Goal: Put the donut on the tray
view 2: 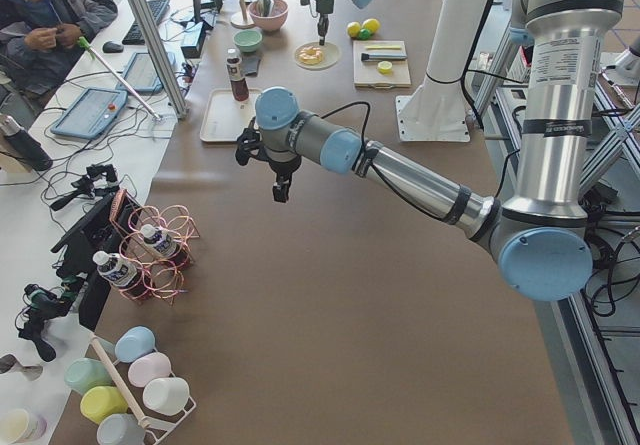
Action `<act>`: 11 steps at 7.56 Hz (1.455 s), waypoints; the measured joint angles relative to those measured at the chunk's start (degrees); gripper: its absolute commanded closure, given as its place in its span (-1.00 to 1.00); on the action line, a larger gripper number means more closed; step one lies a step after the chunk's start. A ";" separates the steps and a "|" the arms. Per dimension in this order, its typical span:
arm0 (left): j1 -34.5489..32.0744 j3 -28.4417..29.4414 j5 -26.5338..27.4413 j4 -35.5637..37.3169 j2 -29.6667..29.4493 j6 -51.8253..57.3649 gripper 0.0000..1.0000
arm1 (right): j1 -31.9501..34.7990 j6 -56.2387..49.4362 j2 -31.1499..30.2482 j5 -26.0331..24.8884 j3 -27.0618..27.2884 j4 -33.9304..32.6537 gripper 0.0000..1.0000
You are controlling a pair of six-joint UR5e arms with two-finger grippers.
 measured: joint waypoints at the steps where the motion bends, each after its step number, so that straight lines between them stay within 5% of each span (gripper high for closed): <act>1: 4.94 0.01 0.28 -1.97 -4.26 -7.99 -0.93 | -1.12 0.46 3.39 -0.37 0.71 -4.51 1.00; 5: 30.02 0.84 16.91 -5.75 -21.54 -43.35 -0.76 | -7.39 0.46 15.03 -5.50 1.48 -16.04 1.00; 9: 37.06 3.50 20.86 -6.99 -27.73 -54.70 -0.44 | -9.87 2.22 24.63 -10.36 5.70 -29.56 1.00; 11: 37.97 4.60 20.96 -8.96 -28.55 -57.02 0.00 | -10.51 3.54 25.34 -11.33 6.47 -30.49 1.00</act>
